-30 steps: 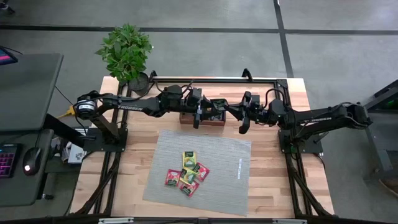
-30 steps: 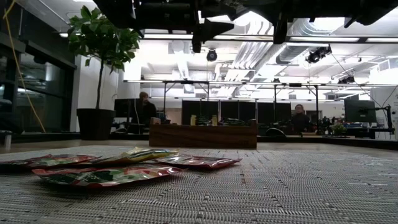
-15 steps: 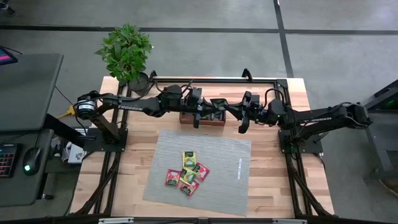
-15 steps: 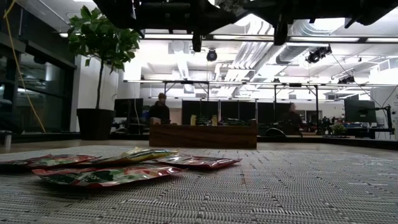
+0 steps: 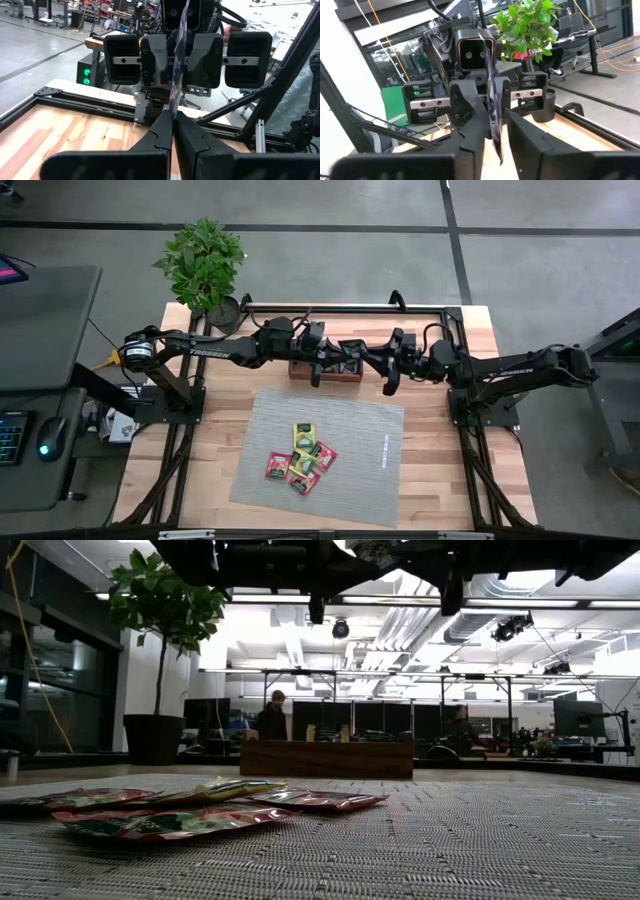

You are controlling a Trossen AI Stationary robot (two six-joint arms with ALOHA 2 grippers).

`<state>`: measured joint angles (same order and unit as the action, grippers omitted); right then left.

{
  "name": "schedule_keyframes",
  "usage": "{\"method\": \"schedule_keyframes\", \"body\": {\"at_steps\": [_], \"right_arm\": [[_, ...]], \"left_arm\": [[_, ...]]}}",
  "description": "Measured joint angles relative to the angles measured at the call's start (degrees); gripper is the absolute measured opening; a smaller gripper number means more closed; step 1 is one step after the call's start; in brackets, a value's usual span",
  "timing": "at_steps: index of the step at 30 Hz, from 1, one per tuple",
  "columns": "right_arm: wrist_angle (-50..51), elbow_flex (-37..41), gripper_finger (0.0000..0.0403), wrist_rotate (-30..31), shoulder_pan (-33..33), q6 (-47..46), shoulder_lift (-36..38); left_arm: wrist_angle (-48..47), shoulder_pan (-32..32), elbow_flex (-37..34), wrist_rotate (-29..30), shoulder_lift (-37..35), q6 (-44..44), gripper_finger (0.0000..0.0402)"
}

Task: Pick & Place Tea
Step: Put the violet tea bag into the right section of the wooden organizer

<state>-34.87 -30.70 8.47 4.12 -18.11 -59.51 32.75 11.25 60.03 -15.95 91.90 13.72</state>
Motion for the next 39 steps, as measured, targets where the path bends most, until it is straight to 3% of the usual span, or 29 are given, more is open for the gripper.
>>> {"method": "schedule_keyframes", "body": {"at_steps": [9,13,16,23,30,39], "right_arm": [[3.7,0.0,0.0145,-1.1,1.7,-0.6,3.4],[8.1,-0.2,0.0153,-7.8,5.0,-4.7,7.1],[19.4,-4.6,0.0153,-13.0,7.0,-4.4,8.2],[54.8,-29.4,0.0154,-15.7,10.2,9.1,3.2],[86.4,-57.9,0.0154,-19.7,12.8,16.4,-11.9],[108.4,-84.2,0.0154,-19.1,10.8,24.4,-32.7]], "left_arm": [[-3.6,0.0,0.0,-0.4,0.0,-1.5,0.0],[-4.7,0.0,0.0,-1.7,0.0,-1.5,0.0],[-4.7,0.0,0.0,-2.6,0.0,-1.5,0.0],[-7.6,0.0,0.0,-3.0,0.0,-2.7,0.0],[-10.2,0.0,0.0,-3.4,0.0,-4.5,0.0],[-14.1,0.0,0.0,-3.2,0.0,-7.4,0.0]]}}
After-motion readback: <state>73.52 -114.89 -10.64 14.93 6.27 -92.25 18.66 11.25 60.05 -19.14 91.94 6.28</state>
